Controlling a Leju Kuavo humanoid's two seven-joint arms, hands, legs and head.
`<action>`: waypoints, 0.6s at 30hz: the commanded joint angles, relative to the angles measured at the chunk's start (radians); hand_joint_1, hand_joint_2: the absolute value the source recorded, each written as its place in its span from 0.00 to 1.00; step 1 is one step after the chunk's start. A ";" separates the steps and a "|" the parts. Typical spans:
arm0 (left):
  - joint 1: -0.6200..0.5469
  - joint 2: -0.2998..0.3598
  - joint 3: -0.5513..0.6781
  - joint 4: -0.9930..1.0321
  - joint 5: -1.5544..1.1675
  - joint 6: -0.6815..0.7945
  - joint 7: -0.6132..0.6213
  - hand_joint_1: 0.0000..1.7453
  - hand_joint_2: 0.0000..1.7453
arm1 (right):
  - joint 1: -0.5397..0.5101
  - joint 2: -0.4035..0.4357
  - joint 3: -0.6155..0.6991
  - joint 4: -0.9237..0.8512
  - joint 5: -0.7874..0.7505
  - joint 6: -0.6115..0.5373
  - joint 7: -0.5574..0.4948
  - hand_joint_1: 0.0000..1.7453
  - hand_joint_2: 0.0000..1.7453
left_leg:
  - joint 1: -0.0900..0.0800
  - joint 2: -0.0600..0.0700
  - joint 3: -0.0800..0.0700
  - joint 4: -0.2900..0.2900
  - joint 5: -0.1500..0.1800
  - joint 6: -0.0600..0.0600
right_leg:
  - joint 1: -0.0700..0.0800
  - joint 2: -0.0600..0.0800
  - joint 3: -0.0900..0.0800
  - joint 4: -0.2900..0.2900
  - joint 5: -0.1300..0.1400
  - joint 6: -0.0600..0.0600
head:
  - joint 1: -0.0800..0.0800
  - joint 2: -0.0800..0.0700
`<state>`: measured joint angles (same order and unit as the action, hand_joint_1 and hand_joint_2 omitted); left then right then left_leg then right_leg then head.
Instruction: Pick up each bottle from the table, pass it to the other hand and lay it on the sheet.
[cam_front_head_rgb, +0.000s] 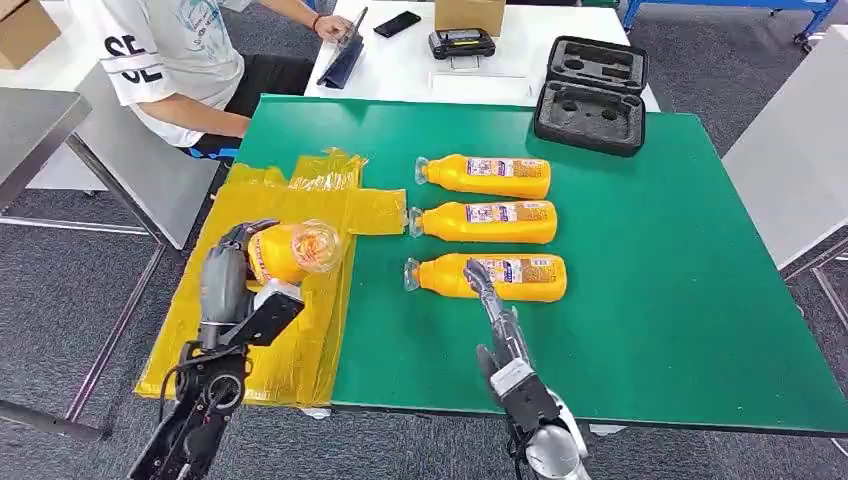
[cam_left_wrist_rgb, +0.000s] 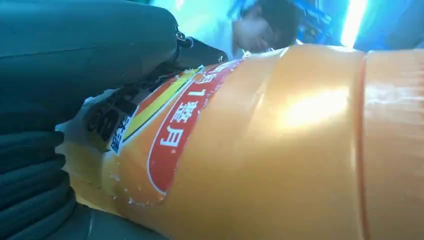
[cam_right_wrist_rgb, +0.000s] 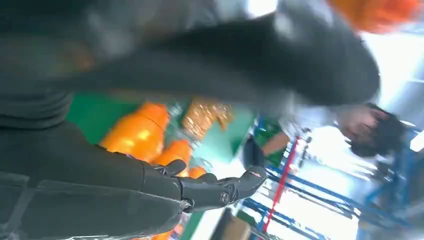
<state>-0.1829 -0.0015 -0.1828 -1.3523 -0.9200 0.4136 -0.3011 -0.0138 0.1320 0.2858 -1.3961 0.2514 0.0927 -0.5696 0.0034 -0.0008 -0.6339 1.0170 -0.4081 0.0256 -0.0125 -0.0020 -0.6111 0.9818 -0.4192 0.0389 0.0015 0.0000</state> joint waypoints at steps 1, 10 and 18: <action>-0.011 0.101 0.091 -0.025 -0.054 -0.048 0.039 1.00 1.00 | -0.020 -0.004 -0.080 -0.067 -0.021 0.023 0.011 0.00 1.00 | 0.001 0.001 0.004 0.000 -0.002 -0.002 | 0.001 0.001 0.004 0.000 -0.002 -0.002 | 0.000 0.000; -0.033 0.123 0.083 -0.030 -0.062 -0.074 0.051 1.00 1.00 | -0.048 0.007 -0.102 -0.044 -0.035 0.024 0.013 0.00 1.00 | 0.001 0.000 0.002 0.000 -0.001 -0.001 | 0.000 0.000 0.003 0.000 -0.001 -0.001 | 0.000 0.000; -0.085 0.250 -0.020 0.083 -0.225 -0.388 0.148 1.00 1.00 | -0.118 0.039 -0.158 0.024 -0.065 0.040 0.000 0.00 1.00 | 0.001 0.000 0.003 -0.001 0.001 -0.003 | 0.002 0.000 0.003 0.000 0.000 -0.002 | 0.001 0.000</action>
<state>-0.2115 0.1374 -0.1110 -1.4019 -1.0617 0.1795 -0.1754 -0.0609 0.1381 0.1930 -1.4626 0.1995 0.1259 -0.5508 0.0045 -0.0008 -0.6343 1.0171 -0.4066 0.0237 -0.0111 -0.0024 -0.6110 0.9819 -0.4189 0.0385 0.0023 0.0000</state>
